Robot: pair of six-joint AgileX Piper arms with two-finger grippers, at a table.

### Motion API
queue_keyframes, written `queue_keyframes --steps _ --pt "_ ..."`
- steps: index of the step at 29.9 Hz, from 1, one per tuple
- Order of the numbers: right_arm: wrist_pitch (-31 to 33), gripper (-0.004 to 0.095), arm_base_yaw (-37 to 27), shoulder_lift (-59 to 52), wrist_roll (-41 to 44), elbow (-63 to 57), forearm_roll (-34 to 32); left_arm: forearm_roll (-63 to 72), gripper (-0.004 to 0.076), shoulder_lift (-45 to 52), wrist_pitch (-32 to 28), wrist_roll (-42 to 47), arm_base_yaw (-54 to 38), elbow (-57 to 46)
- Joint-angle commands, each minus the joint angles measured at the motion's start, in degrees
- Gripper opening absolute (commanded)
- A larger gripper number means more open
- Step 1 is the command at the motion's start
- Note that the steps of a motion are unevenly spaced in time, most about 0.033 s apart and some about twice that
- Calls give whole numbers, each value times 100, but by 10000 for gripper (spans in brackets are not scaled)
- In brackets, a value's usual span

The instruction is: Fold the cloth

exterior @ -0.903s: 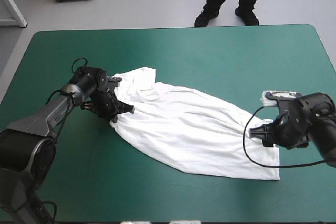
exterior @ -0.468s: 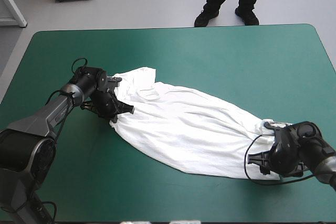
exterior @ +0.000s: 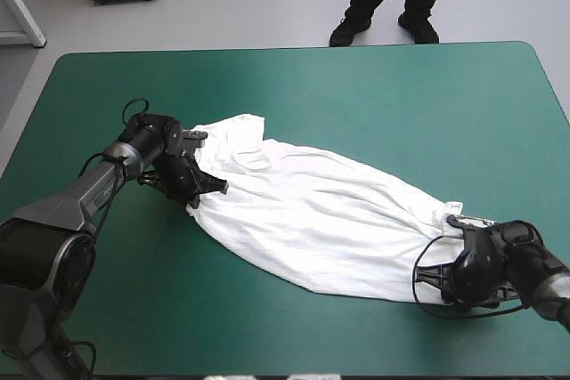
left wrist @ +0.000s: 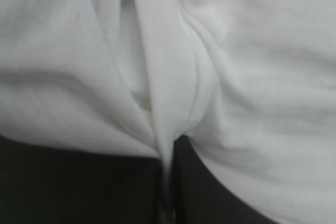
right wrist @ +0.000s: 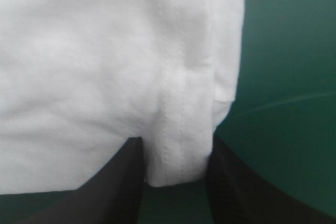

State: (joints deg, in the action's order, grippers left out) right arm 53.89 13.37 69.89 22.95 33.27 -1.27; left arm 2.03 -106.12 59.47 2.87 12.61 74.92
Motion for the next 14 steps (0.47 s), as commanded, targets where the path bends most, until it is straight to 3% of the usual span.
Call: queue_keyframes --steps 1,5,14 --pt "-432 218 9 721 41 -335 127 -314 -10 -44 -465 -28 -17 -24" --pt "-495 -16 9 852 -25 -324 186 -314 -10 -44 -456 -28 -17 -24" --pt "276 -17 9 99 -106 852 -79 -368 -10 526 -116 -186 -17 103"
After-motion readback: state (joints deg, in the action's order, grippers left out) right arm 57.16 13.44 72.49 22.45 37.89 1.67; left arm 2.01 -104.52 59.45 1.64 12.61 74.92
